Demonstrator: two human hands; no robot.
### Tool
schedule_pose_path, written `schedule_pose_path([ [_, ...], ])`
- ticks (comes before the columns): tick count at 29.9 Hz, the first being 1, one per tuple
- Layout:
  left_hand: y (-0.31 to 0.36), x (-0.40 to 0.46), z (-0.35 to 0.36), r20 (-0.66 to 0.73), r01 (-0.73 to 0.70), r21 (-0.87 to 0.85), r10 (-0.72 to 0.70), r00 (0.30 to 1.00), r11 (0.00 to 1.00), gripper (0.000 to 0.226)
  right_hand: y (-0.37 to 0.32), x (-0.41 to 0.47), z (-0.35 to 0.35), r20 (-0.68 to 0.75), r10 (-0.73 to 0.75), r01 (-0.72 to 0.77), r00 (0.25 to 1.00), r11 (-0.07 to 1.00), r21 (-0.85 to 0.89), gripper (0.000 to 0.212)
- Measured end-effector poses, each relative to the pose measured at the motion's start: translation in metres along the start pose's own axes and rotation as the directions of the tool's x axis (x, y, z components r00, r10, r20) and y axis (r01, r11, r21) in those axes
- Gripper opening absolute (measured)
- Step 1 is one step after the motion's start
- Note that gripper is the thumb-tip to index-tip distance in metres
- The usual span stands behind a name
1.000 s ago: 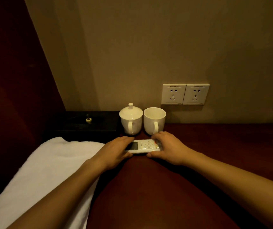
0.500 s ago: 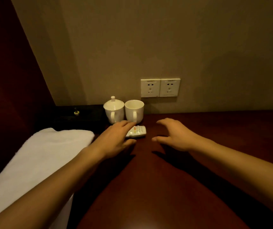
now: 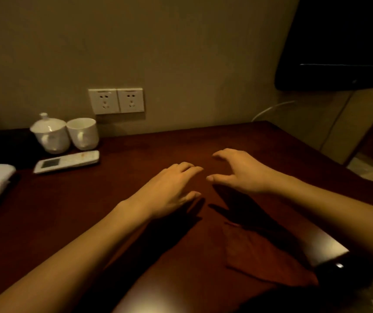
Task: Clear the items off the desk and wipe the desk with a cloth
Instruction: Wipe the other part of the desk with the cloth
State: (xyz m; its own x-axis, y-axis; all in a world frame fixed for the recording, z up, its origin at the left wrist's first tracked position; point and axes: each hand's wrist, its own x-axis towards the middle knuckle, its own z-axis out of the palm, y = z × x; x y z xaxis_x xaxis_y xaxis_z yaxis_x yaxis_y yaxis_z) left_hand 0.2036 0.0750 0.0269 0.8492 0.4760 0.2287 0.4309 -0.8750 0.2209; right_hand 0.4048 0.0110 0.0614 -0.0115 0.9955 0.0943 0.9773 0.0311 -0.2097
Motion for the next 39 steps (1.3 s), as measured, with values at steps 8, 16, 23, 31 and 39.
schedule_pose_path([
  [8, 0.085, 0.003, 0.044, 0.052, -0.083, -0.078, 0.087, 0.995, 0.994, 0.037, 0.060, -0.087, -0.001, 0.043, 0.002, -0.004, 0.999, 0.999, 0.041, 0.065],
  [16, 0.119, -0.016, 0.068, 0.181, -0.127, -0.074, 0.138, 0.974, 0.989, 0.035, 0.058, -0.147, 0.028, 0.144, -0.163, 0.155, 0.976, 0.986, 0.064, 0.041],
  [23, 0.113, -0.008, 0.071, 0.190, -0.116, 0.012, 0.111, 0.975, 0.993, 0.040, 0.057, -0.138, 0.032, 0.199, -0.179, 0.185, 0.964, 0.983, -0.014, 0.035],
  [31, 0.099, 0.015, 0.076, 0.160, -0.108, 0.015, 0.105, 0.982, 0.994, 0.036, 0.072, -0.109, 0.038, 0.209, -0.185, 0.195, 0.960, 0.980, -0.027, 0.032],
  [39, 0.066, 0.066, 0.057, 0.085, -0.074, -0.093, 0.081, 0.993, 0.993, 0.013, 0.087, -0.063, 0.031, -0.038, -0.186, 0.189, 0.982, 0.980, 0.069, 0.019],
])
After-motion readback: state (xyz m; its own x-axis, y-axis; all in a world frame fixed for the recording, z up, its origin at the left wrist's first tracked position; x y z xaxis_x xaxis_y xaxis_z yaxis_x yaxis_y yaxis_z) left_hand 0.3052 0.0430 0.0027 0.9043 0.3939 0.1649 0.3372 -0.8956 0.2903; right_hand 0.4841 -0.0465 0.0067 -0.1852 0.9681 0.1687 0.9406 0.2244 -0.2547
